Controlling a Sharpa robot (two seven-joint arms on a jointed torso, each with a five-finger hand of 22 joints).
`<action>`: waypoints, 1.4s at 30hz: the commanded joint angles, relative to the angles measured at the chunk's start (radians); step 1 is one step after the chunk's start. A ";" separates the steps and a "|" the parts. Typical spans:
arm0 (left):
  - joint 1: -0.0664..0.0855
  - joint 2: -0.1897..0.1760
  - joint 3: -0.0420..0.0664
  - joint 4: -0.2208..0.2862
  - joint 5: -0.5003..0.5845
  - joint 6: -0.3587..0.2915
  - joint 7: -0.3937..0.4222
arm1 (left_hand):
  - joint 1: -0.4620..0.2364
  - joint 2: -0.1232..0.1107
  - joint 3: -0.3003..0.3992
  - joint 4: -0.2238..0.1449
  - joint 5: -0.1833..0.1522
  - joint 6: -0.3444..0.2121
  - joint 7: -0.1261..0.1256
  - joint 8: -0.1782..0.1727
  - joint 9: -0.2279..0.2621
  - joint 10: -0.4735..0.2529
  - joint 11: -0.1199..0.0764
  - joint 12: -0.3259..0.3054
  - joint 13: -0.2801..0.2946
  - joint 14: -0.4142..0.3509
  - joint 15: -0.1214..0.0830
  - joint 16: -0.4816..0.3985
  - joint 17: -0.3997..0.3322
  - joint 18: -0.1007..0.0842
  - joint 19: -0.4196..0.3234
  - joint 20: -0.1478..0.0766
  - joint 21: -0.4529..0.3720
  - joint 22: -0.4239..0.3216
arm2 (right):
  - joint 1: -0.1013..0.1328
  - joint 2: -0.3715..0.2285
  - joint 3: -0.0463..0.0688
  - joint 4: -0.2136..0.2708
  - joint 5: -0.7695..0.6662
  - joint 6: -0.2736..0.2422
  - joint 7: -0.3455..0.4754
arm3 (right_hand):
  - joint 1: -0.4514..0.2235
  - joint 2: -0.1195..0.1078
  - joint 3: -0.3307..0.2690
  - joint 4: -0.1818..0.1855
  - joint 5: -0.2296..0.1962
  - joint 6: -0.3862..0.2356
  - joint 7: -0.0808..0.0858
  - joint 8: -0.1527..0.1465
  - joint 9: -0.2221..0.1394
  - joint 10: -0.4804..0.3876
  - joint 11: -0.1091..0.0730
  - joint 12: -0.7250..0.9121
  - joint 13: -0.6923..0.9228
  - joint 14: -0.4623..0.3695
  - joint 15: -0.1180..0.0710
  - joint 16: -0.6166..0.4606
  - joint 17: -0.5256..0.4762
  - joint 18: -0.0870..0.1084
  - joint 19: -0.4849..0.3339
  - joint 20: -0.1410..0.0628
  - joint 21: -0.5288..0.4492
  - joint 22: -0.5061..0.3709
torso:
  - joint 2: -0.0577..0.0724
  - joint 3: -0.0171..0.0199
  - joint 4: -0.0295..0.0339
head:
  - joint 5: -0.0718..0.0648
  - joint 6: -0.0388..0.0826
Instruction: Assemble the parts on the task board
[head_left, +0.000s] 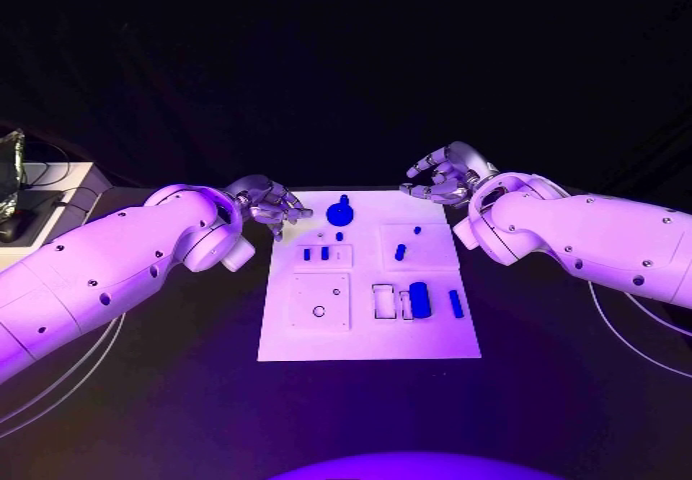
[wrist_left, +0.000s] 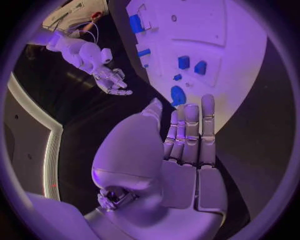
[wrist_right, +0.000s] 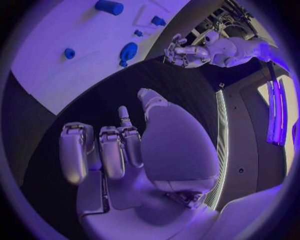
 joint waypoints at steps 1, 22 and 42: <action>0.000 0.019 0.002 -0.021 0.007 -0.072 0.223 | 0.117 -0.078 0.203 0.030 0.001 0.061 0.031 -0.029 -0.100 0.022 -0.002 -0.037 -0.077 -0.028 0.000 0.004 -0.041 0.015 -0.001 -0.005 -0.017 -0.009 | -0.001 0.001 0.000 0.000 0.005 -0.015 0.031 | -0.006 0.003 0.007 0.001 0.004 -0.004 -0.005 0.006 0.002 0.022 -0.007 -0.009 0.185 0.094 -0.004 -0.006 0.225 0.013 0.042 -0.005 -0.007 0.149 | 0.002 0.0002 -0.0021 | 0.001 0.005; 0.005 0.166 -0.054 -0.156 -0.655 0.013 0.332 | 0.054 -0.293 0.482 -0.154 -0.005 0.194 -0.015 -0.103 -0.341 0.061 -0.001 -0.321 -0.394 -0.017 -0.006 0.017 -0.183 0.014 -0.019 -0.007 0.029 0.044 | 0.000 0.011 0.000 -0.006 -0.013 -0.008 0.093 | 0.014 -0.049 0.192 -0.004 0.001 0.001 -0.020 0.027 0.014 -0.397 -0.029 -0.794 -0.573 0.068 -0.025 -0.060 0.113 0.017 0.037 -0.026 -0.033 0.138 | 0.012 0.0038 -0.0064 | -0.008 0.026; 0.007 0.233 -0.074 -0.229 -0.695 0.010 0.348 | 0.018 -0.281 0.502 -0.164 -0.004 0.263 -0.026 -0.132 -0.376 0.127 -0.001 -0.350 -0.444 0.066 -0.005 0.139 -0.143 0.014 0.030 -0.008 0.065 0.063 | 0.004 0.022 0.000 0.003 -0.047 -0.010 0.084 | 0.001 -0.062 0.223 -0.010 0.000 -0.001 -0.020 0.029 0.019 -0.370 -0.029 -0.894 -0.668 0.069 -0.026 -0.061 0.111 0.015 0.042 -0.027 -0.024 0.147 | 0.017 0.0016 -0.0050 | -0.007 0.020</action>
